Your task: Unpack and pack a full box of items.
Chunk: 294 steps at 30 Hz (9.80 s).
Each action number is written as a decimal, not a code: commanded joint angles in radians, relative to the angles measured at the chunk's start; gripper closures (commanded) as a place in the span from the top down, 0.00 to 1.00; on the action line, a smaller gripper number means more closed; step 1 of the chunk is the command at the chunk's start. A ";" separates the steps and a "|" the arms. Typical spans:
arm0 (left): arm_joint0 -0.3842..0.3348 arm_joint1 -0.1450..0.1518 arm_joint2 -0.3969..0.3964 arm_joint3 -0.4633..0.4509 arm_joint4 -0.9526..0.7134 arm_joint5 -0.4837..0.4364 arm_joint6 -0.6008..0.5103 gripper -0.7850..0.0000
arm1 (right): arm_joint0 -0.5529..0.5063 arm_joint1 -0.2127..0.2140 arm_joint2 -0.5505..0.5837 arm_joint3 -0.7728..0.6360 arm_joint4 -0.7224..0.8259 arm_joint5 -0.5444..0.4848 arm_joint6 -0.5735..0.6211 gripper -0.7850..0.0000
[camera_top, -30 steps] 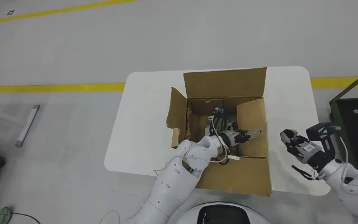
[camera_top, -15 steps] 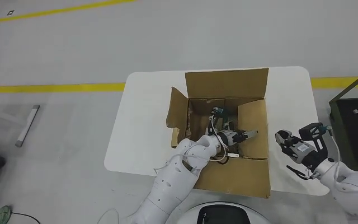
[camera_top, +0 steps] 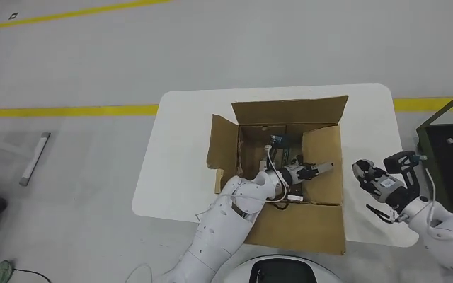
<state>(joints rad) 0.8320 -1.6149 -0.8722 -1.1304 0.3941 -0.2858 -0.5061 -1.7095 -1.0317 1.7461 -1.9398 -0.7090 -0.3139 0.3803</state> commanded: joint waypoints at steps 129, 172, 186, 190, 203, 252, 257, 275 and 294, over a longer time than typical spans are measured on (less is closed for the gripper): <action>0.243 0.105 -0.300 -0.678 0.955 0.145 -0.215 1.00 | 0.525 0.044 -0.154 0.076 -0.010 -0.052 0.197 0.00; 0.180 0.111 -0.229 -0.642 0.889 0.149 -0.157 1.00 | 0.672 0.036 -0.193 0.108 0.000 0.067 0.236 0.00; 0.070 0.075 -0.030 -0.458 0.845 0.126 -0.193 1.00 | 0.197 0.041 0.164 -0.125 -0.065 0.054 0.024 0.00; 0.070 0.075 -0.030 -0.458 0.845 0.126 -0.193 1.00 | 0.071 0.028 0.232 -0.168 -0.014 0.059 -0.067 0.00; 0.072 0.077 -0.026 -0.459 0.880 0.116 -0.193 1.00 | -0.135 -0.007 0.260 -0.195 -0.051 0.053 -0.301 0.00; -0.184 0.013 0.028 -0.078 0.757 0.389 -0.684 1.00 | -0.161 -0.044 0.226 -0.217 -0.110 0.006 -0.272 0.00; -0.237 -0.005 0.053 -0.005 0.746 0.401 -0.713 1.00 | -0.165 -0.047 0.229 -0.223 -0.111 0.006 -0.268 0.00; -0.305 -0.061 0.104 0.198 0.671 0.419 -0.717 0.97 | -0.167 -0.059 0.231 -0.220 -0.109 0.002 -0.263 0.00; -0.344 -0.095 0.119 0.327 0.669 0.427 -0.676 0.45 | -0.160 -0.069 0.223 -0.218 -0.122 -0.002 -0.254 0.00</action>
<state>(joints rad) 0.4894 -1.7081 -0.7531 -0.8069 1.0626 0.1420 -1.1829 -1.8702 -1.1000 1.9699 -2.1575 -0.8299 -0.3151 0.1253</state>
